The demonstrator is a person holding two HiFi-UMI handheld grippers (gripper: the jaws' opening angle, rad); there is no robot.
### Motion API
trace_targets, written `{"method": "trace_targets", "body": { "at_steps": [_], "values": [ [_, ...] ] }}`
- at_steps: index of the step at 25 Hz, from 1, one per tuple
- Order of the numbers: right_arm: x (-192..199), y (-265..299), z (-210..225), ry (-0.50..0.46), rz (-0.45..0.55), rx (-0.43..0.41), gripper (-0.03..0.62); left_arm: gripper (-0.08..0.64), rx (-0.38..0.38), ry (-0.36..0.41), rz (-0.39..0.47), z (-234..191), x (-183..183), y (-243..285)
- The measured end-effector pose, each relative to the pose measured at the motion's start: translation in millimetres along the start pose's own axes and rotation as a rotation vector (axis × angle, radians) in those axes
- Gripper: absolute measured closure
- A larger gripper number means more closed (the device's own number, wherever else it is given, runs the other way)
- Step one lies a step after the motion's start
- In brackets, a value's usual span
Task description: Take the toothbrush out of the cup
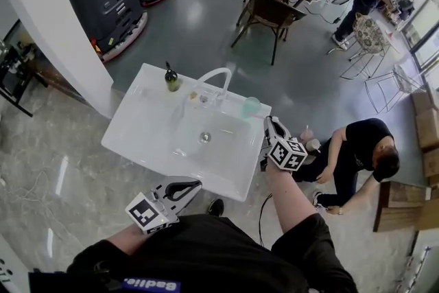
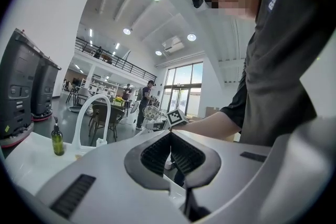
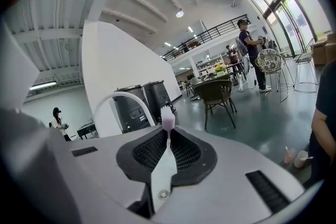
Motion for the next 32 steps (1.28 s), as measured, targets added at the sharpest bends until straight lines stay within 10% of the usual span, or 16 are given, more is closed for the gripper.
{"method": "trace_targets", "body": {
  "at_steps": [32],
  "values": [
    [49, -118, -180, -0.031, -0.026, -0.293, 0.56, 0.549, 0.103, 0.039, 0.006, 21, -4, -12]
  ]
}}
Point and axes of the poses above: the fingertips, and each gripper's own axes: y forward along the fingers, z to its right, x out of its underside, the point moved 5 cm from there along -y, backward along the fingers, and after that the axes turned 12 degrees about -y, right-handed, at the moved point
